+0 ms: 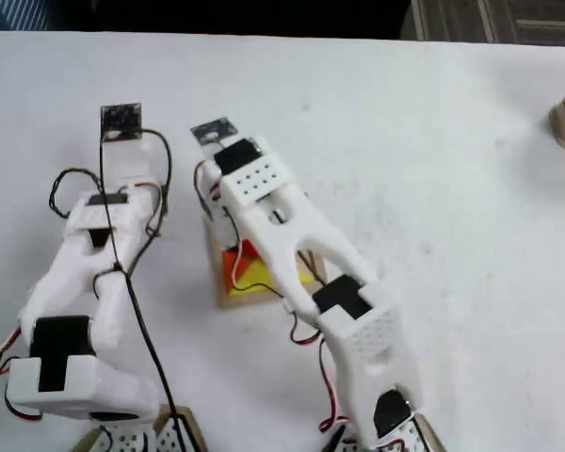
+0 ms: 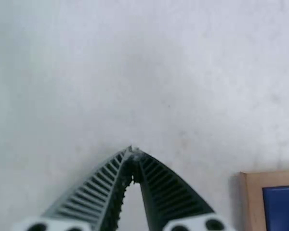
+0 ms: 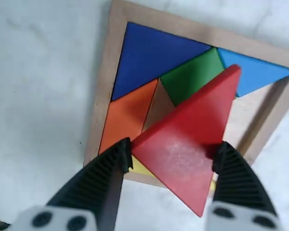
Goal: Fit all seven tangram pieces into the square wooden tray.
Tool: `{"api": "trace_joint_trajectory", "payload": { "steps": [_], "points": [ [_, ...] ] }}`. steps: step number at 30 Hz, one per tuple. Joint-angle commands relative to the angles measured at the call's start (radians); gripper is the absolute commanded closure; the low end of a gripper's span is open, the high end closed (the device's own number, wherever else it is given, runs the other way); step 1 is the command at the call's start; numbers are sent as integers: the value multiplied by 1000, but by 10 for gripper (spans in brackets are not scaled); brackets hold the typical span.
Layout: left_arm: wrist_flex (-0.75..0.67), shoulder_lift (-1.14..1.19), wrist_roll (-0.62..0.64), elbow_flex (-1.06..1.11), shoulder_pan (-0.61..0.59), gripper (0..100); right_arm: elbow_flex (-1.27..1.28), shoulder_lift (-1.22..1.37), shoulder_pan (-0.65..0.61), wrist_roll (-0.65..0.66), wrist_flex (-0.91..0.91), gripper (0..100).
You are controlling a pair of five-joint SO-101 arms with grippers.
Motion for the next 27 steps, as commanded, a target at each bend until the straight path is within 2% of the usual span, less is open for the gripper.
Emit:
{"api": "trace_joint_trajectory", "payload": {
  "steps": [1, 4, 9, 14, 17, 22, 27],
  "points": [
    [-21, -10, -9, -12, -12, 973, -23, -18, -18, 37, 31, 773],
    [-23, -8, -9, -12, -12, 973, -51, -33, -51, 117, 111, 773],
    [-25, -8, -9, -12, -10, 973, -5, -125, -47, 124, 116, 774],
    [-25, -8, -9, -12, -10, 973, 80, -271, 44, 164, 116, 781],
    [-26, -8, -9, -12, -8, 973, 164, -386, 117, 189, 110, 846],
    [-20, -13, -9, -5, 12, 976, 408, -558, 185, 282, -19, 979],
    [-18, -28, -9, 20, 28, 976, 672, -656, 302, 328, -177, 981]
  ]
}}
